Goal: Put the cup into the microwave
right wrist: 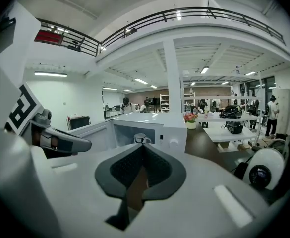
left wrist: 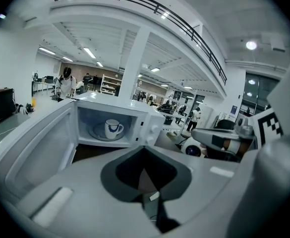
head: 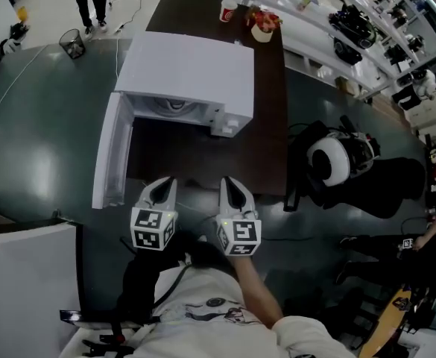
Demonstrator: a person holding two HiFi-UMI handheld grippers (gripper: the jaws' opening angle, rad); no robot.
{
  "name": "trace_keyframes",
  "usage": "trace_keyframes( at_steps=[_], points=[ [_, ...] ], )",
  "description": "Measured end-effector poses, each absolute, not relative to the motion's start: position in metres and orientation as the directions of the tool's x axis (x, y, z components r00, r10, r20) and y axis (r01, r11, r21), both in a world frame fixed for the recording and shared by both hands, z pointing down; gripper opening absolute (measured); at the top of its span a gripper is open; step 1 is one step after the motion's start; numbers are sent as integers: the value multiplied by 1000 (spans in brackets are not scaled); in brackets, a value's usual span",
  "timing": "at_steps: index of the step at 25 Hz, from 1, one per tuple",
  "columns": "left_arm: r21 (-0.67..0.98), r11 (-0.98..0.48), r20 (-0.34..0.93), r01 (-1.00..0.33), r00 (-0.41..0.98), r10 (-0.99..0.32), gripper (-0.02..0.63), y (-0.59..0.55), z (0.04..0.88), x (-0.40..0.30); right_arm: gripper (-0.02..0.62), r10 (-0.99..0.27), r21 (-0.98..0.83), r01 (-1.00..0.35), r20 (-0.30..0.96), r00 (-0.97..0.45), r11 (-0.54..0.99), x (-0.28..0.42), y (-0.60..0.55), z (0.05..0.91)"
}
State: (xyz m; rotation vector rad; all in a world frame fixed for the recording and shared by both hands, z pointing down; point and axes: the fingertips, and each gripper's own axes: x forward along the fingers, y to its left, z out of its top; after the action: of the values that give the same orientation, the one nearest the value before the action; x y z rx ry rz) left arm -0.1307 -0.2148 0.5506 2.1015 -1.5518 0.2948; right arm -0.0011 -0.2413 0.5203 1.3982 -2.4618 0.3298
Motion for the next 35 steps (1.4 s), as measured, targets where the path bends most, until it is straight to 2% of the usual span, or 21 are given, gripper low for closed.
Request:
trace_keyframes(
  at_steps=[5, 12, 26, 35],
  points=[
    [231, -223, 448, -947, 307, -839, 0, -184, 541, -114, 2, -803, -57, -858, 325, -500, 511, 20, -212, 511],
    [157, -98, 400, -983, 155, -903, -2, -118, 519, -97, 0, -801, -92, -842, 268, -535, 532, 58, -143, 497],
    [145, -183, 322, -972, 221, -920, 0, -59, 478, -53, 2, -819, -132, -854, 243, -520, 503, 95, -69, 469],
    [147, -220, 323, -964, 257, -911, 0, 11, 480, -91, 1, -841, -95, -867, 212, -498, 489, 63, -13, 456]
  ],
)
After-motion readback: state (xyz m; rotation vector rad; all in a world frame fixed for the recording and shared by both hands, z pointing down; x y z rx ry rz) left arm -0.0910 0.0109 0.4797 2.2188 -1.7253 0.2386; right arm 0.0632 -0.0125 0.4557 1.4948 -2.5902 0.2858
